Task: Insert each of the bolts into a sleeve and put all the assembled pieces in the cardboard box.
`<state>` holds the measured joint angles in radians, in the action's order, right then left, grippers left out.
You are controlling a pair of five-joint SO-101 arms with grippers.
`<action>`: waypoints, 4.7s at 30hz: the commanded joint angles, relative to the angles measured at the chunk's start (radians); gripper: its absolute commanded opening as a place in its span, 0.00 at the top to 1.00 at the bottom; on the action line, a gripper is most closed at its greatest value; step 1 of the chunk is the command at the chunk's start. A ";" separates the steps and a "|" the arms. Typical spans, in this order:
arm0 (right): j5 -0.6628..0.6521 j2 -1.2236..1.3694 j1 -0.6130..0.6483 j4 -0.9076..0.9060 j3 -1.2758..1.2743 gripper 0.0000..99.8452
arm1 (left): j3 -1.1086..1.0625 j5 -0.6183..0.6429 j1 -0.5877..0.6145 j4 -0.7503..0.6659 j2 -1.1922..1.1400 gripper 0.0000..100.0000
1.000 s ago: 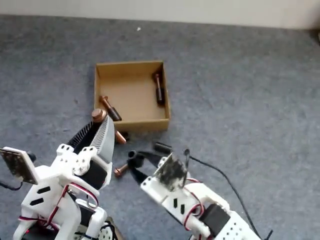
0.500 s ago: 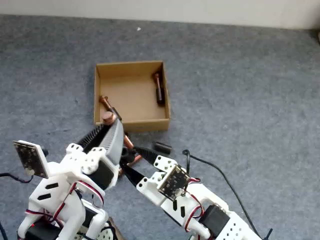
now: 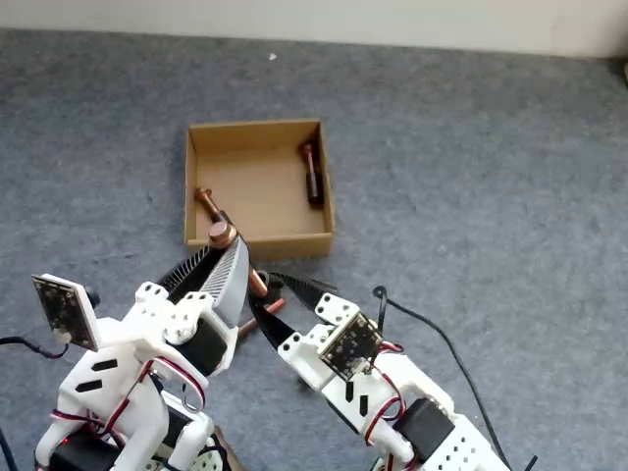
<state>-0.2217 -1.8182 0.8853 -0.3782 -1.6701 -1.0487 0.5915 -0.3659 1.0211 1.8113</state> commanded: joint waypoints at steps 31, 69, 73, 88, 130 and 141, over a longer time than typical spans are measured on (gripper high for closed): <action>-0.011 -0.018 -0.150 0.027 -0.025 1.00 | -0.139 -0.222 -0.177 0.078 -0.004 0.99; 0.095 -0.013 -0.478 -0.384 0.160 1.00 | -0.463 -0.330 0.644 0.244 -0.004 0.99; 0.110 -0.007 -0.472 -0.398 0.289 1.00 | -0.556 -0.330 0.644 0.196 -0.004 0.99; 0.115 0.792 -0.341 -0.137 0.700 1.00 | -0.648 -0.330 0.642 0.048 -0.004 0.99; 0.110 1.747 -0.323 -0.645 1.472 0.83 | -0.648 -0.330 0.648 0.040 -0.004 0.99; -0.235 1.748 -0.288 -1.098 1.549 0.83 | -0.648 -0.330 0.650 0.040 -0.004 0.99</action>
<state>-0.3291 -0.0460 0.5769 -1.4354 -0.1174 -1.6763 0.2677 0.2662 1.0810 1.8006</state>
